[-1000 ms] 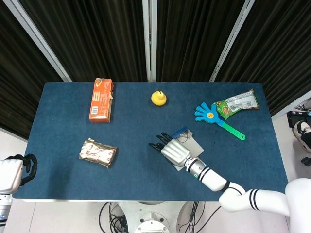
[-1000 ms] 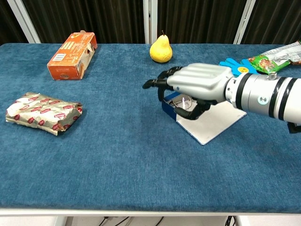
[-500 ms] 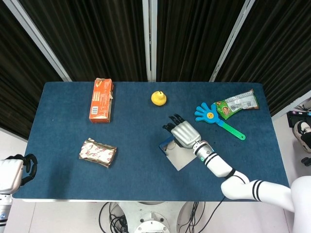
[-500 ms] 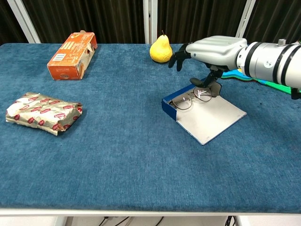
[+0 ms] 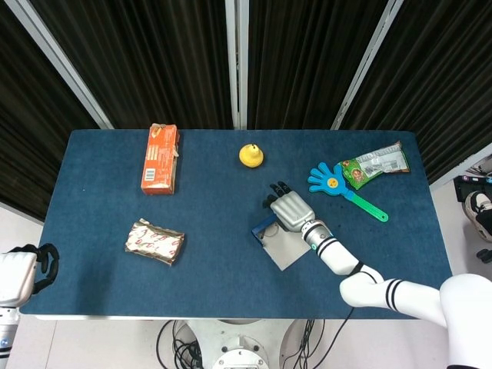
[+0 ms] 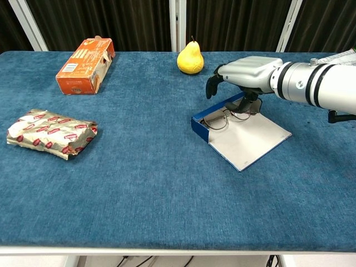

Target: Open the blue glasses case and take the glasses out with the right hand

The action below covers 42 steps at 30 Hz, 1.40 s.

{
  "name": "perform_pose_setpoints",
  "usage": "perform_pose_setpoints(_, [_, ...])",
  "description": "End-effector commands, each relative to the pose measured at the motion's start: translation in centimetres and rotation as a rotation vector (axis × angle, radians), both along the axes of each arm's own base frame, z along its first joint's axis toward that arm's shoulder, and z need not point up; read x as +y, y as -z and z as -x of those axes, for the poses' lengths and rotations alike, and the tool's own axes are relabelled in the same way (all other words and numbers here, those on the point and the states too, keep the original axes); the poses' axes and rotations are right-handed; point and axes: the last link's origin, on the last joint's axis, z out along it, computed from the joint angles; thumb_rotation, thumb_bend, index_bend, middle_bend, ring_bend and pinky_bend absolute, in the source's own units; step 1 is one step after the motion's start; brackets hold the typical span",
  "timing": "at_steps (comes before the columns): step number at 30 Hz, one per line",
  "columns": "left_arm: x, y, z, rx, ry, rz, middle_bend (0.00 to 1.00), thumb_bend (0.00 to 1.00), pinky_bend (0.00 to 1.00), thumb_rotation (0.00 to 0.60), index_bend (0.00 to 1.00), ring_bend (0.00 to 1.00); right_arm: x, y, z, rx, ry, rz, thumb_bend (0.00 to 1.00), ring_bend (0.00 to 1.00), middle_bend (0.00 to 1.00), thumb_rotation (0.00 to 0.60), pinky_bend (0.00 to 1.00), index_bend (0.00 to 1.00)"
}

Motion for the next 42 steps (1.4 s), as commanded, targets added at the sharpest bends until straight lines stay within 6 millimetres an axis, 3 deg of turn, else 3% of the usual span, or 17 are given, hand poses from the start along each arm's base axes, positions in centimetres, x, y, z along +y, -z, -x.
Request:
perform_pose_setpoints(1, [0.01,0.01,0.0,0.0,0.0,0.001,0.71,0.36,0.57,0.6,0.7,0.55,0.2,-0.27,0.27,-0.003,0.001,0.001,0.44,0.0,0.23,0.6,0.0,0.29])
perform_pose_setpoints(15, [0.02,0.0,-0.01,-0.001,0.0,0.0,0.71,0.36,0.57,0.6,0.7,0.55,0.32,0.28,0.55,0.008,0.011,-0.021,0.45,0.0,0.23,0.6,0.0,0.3])
perform_pose_setpoints(42, [0.01,-0.02,0.0,-0.005,0.0,0.001,0.71,0.36,0.57,0.6,0.7,0.55,0.09,0.46,0.12,0.01,0.011,-0.015,0.48,0.0,0.24,0.6,0.0,0.44])
